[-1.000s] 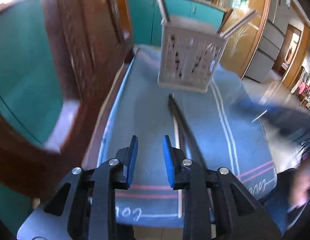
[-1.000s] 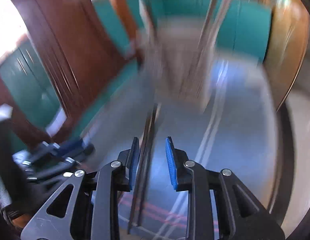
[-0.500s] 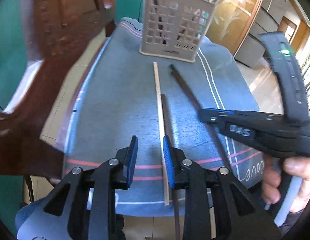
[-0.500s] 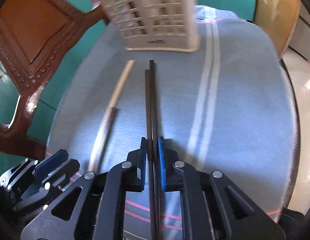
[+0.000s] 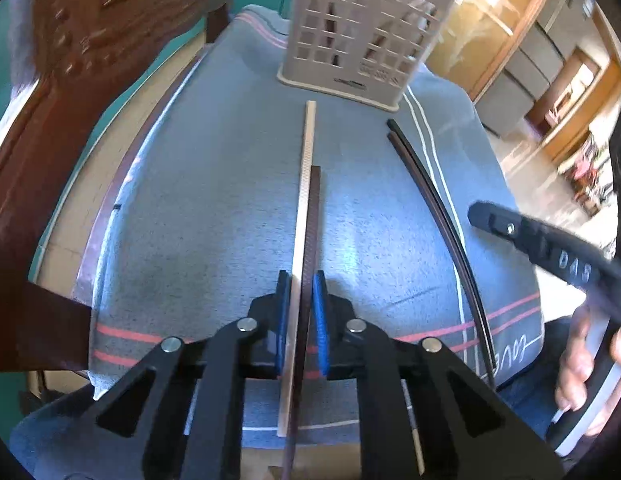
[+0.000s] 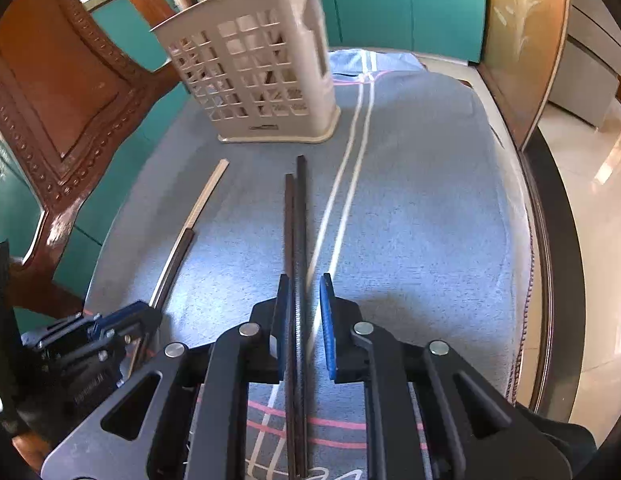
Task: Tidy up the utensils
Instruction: 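Grasp a black chopstick with the right tool while the left tool grasps a light one, then grasp a light wooden chopstick with the left tool while the right tool grasps a dark one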
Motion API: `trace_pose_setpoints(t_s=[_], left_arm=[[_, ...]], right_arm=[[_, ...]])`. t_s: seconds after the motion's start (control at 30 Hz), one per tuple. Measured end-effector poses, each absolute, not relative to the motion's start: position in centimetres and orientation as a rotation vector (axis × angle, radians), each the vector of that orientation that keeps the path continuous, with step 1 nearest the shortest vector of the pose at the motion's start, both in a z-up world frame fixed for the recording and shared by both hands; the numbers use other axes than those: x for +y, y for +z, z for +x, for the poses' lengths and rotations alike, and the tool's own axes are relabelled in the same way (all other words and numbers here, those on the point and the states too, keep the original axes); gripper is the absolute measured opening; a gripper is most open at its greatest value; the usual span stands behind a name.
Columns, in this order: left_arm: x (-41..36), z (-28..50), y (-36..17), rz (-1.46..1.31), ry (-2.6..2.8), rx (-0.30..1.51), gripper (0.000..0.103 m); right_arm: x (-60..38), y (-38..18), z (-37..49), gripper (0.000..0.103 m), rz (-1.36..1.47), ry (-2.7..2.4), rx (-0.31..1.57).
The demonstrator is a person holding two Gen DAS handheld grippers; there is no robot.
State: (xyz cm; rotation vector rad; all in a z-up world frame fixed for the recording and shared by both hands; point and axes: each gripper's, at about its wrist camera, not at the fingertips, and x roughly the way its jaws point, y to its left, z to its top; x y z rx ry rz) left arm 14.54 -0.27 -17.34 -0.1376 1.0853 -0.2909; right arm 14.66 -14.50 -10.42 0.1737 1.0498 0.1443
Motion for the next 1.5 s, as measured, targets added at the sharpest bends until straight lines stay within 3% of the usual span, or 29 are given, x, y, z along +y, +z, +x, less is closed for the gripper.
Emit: trace_pose_setpoints(t_s=[0.27, 0.4, 0.77, 1.07, 1.5], left_arm=[[-0.8, 16.4, -16.1, -0.290, -0.313, 1.055, 0.012], [-1.3, 16.4, -14.4, -0.195, -0.301, 0.995, 0.016], [-2.5, 21.3, -16.4, -0.153, -0.274, 1.064, 0.020], [-3.4, 22.0, -17.6, -0.009, -0.256, 1.079, 0.014], [-3.8, 24.5, -17.5, 0.063, -0.216, 1.113, 0.014]], right_arm=[[-13.9, -11.3, 14.4, 0.015, 0.201, 0.145, 1.068], [-14.4, -11.2, 14.7, 0.016, 0.190, 0.131, 1.064], [-14.6, -12.1, 18.2, 0.016, 0.179, 0.145, 1.090], [-14.0, -12.4, 19.9, 0.017, 0.078, 0.155, 1.147], [-13.0, -12.8, 22.9, 0.019, -0.036, 0.113, 1.143]])
